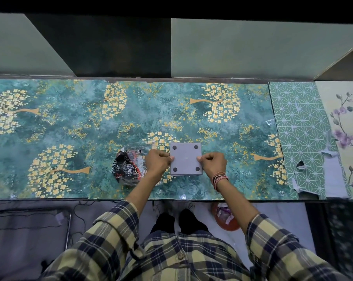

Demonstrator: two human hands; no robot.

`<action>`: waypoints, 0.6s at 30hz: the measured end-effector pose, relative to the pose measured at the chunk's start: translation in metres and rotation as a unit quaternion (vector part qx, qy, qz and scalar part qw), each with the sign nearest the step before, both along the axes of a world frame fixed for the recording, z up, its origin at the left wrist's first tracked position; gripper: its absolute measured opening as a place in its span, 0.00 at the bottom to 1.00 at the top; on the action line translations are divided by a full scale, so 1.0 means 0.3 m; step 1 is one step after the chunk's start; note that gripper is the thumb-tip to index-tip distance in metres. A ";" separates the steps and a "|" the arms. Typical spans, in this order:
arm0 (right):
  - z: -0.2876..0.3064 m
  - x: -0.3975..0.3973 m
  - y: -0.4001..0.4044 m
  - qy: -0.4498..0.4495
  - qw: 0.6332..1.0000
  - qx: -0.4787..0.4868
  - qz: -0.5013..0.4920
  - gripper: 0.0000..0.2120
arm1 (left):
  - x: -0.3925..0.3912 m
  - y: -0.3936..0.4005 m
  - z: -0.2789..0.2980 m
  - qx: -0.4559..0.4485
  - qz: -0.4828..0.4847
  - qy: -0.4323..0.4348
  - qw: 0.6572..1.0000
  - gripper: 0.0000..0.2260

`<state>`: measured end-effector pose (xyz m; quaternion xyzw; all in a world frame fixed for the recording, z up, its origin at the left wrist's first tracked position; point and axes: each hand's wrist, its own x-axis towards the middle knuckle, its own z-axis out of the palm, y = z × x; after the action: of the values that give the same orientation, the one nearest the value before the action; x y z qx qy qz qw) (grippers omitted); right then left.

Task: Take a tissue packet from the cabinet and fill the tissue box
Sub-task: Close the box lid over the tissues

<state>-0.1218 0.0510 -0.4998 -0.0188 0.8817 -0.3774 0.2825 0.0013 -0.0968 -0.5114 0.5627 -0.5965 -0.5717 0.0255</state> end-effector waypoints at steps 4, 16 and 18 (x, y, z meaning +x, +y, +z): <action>-0.012 -0.009 0.003 -0.002 1.000 0.000 0.013 0.07 | 0.001 -0.005 0.009 0.006 0.001 0.007 1.000 0.11; -0.021 -0.038 0.006 -0.001 0.999 0.019 0.041 0.12 | 0.003 -0.023 -0.007 0.025 -0.013 0.002 1.000 0.10; -0.024 -0.040 0.007 -0.002 0.999 0.022 0.041 0.12 | 0.003 -0.021 -0.017 0.017 -0.021 -0.004 1.000 0.09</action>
<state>-0.1336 0.0530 -0.5070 -0.0484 0.8879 -0.3456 0.2998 0.0023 -0.1030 -0.5166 0.5526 -0.5983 -0.5802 0.0018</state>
